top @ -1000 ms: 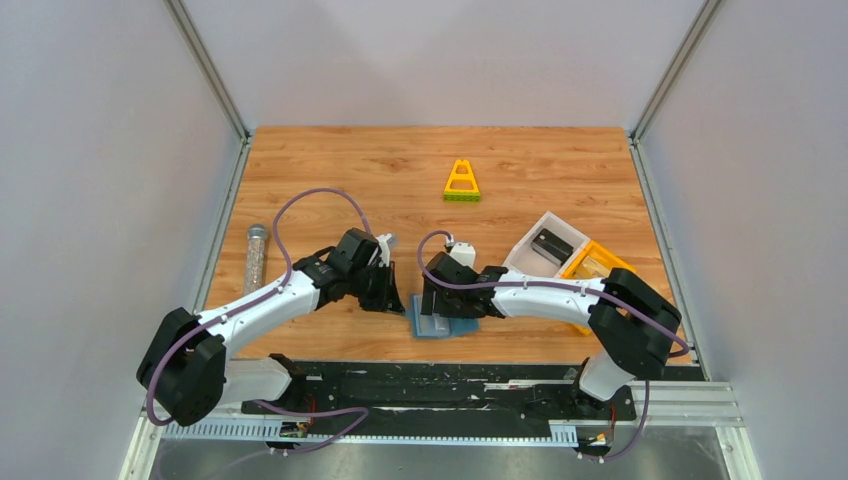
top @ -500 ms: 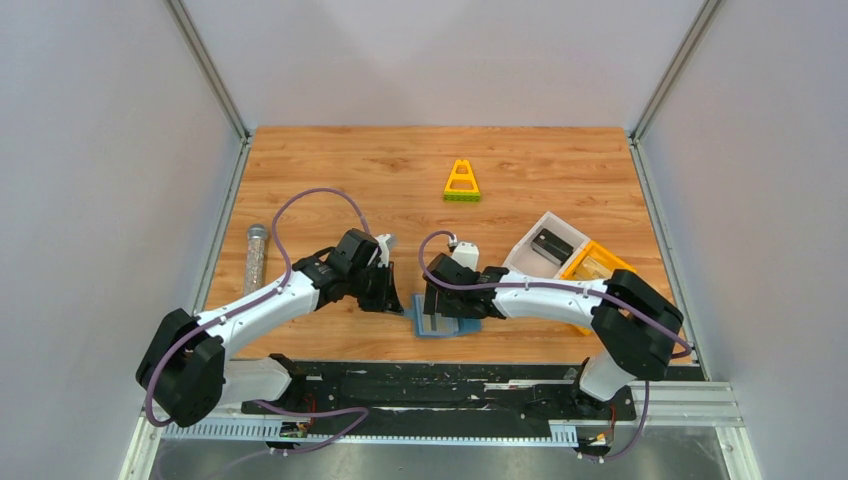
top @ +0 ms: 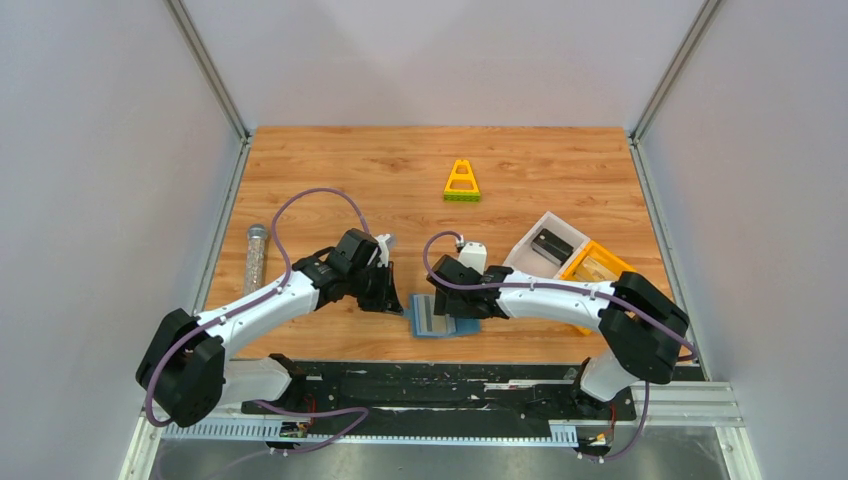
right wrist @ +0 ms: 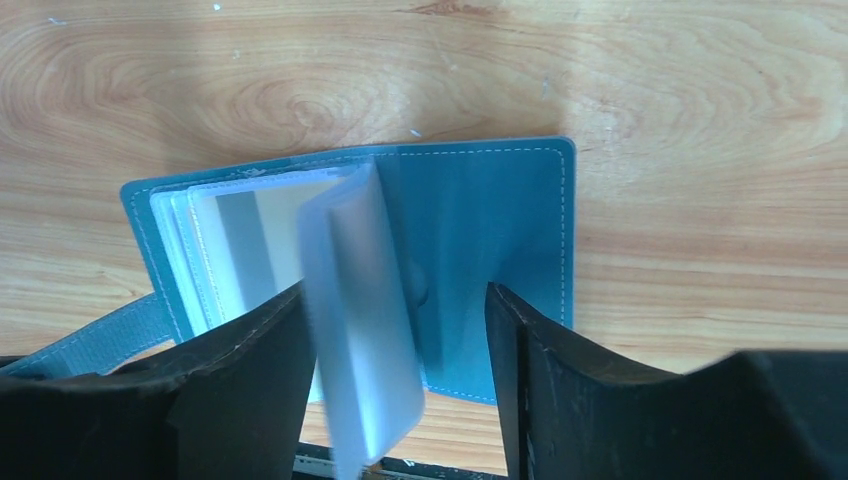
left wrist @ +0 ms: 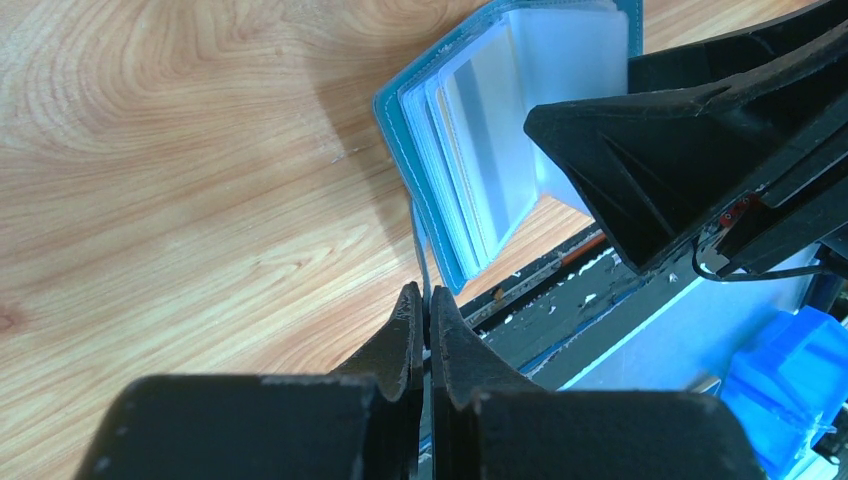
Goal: Take the credit cards out of the card holder
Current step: Open the card holder at the center of the board.
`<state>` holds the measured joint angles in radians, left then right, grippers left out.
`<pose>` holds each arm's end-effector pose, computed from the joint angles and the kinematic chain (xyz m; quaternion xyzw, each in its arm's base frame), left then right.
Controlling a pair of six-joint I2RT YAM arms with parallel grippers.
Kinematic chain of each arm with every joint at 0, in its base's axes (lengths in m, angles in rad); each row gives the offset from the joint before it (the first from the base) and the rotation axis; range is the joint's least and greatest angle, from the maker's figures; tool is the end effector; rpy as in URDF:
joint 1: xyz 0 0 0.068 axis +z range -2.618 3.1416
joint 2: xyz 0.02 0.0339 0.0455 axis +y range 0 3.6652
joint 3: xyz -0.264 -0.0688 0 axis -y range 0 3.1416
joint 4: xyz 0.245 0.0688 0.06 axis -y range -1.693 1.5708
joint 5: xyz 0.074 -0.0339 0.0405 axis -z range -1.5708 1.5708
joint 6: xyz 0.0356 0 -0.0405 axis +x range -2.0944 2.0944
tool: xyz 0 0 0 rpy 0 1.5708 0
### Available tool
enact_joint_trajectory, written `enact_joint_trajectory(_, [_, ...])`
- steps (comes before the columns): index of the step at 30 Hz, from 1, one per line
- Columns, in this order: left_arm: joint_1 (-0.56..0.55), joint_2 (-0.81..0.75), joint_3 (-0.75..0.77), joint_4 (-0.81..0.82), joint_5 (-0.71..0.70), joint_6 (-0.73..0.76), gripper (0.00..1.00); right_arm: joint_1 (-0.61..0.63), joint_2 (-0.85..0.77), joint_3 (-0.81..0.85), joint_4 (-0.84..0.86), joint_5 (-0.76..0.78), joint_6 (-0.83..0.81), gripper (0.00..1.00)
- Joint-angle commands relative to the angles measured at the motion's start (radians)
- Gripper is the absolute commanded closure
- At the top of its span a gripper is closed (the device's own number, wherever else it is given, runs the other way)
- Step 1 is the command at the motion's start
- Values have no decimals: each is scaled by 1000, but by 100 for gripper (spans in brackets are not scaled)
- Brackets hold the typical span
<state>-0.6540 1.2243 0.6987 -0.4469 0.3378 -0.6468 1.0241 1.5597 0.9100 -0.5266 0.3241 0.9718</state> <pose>0.1777 -0.1511 0.2019 0.0529 0.9418 -0.3037 0.1339 0.1604 0.2417 0.1776 0.0063 0.9683 0.0768 0.2378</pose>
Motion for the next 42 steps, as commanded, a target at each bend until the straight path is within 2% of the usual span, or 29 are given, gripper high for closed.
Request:
enact_joint_trajectory(1, [2,-27,28,4,0,8,100,-1,-29,15,-49,53,22,40])
enact_joint_trajectory(6, [2,-34,31,6,12,7,100,-1,-36,35,-120,94,34,45])
enact_joint_trajectory(10, [2,-35,30,13,25,5,100,-1,-20,60,-168,128,39,58])
enact_joint_trajectory(13, [2,-38,28,16,26,3,100,-1,-10,58,-174,140,44,62])
enact_joint_trajectory(25, [1,-40,22,22,27,3,100,-1,34,-11,-122,96,46,65])
enact_joint_trajectory(31, [2,-38,30,19,28,5,100,-1,33,36,-171,100,28,56])
enact_joint_trajectory(42, [2,-42,41,31,40,1,100,10,20,126,-199,111,-27,56])
